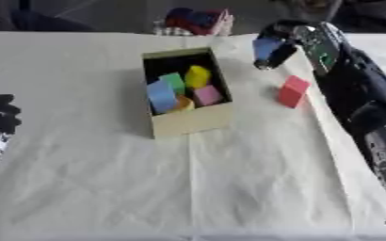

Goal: Pick up objects on the table and place them in the box.

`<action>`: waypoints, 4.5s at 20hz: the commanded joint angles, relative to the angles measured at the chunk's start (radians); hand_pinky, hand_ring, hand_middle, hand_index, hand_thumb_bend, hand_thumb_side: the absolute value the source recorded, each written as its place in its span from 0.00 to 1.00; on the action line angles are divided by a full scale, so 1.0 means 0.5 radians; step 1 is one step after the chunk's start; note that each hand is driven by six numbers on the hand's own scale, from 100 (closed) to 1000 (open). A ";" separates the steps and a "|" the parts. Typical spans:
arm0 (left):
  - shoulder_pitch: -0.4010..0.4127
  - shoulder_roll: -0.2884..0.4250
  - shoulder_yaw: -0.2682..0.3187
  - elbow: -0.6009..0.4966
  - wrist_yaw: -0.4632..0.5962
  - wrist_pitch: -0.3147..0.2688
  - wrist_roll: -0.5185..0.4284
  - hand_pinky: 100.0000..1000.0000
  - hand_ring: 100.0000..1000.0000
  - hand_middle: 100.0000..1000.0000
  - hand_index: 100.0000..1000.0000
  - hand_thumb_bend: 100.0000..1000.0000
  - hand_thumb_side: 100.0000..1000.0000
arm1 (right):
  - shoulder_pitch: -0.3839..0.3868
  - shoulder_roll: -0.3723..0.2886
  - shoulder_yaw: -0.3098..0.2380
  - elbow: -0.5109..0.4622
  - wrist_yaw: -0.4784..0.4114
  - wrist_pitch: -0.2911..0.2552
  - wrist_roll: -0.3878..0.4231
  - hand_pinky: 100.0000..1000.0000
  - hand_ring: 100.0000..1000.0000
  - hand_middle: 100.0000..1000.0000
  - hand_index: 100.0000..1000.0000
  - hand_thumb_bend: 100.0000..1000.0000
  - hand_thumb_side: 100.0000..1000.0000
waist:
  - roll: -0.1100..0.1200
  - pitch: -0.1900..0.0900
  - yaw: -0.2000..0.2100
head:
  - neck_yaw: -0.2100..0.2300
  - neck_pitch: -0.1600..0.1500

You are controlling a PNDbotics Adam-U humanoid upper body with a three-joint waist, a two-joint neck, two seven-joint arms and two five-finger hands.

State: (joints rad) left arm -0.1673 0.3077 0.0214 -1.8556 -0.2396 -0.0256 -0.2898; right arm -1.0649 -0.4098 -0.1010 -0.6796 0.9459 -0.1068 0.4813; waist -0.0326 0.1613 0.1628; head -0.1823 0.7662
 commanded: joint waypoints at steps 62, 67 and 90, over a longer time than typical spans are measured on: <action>0.073 0.002 0.041 -0.019 -0.022 0.016 0.013 0.84 0.63 0.62 0.82 0.08 0.61 | 0.590 -0.166 0.203 -0.340 0.070 -0.065 0.093 0.81 0.77 0.63 0.86 0.19 0.35 | -0.004 -0.137 -0.181 | 0.049 0.008; 0.076 -0.001 0.041 -0.018 -0.021 0.017 0.014 0.84 0.63 0.62 0.82 0.08 0.62 | 0.578 -0.153 0.199 -0.389 0.152 -0.034 -0.253 0.76 0.65 0.39 0.61 0.10 0.22 | -0.006 -0.138 -0.181 | 0.047 0.008; 0.074 -0.013 0.031 -0.022 -0.012 0.016 -0.001 0.84 0.63 0.63 0.82 0.07 0.62 | 0.398 0.000 0.732 -1.118 -0.747 -0.367 0.179 0.76 0.65 0.38 0.60 0.01 0.25 | -0.013 -0.138 -0.157 | 0.033 0.008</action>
State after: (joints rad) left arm -0.1233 0.2931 0.0336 -1.8497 -0.2466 -0.0155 -0.2875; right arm -0.8495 -0.3988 0.2523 -1.2085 0.5863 -0.2808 0.5370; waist -0.0518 0.1224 0.0836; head -0.1624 0.7663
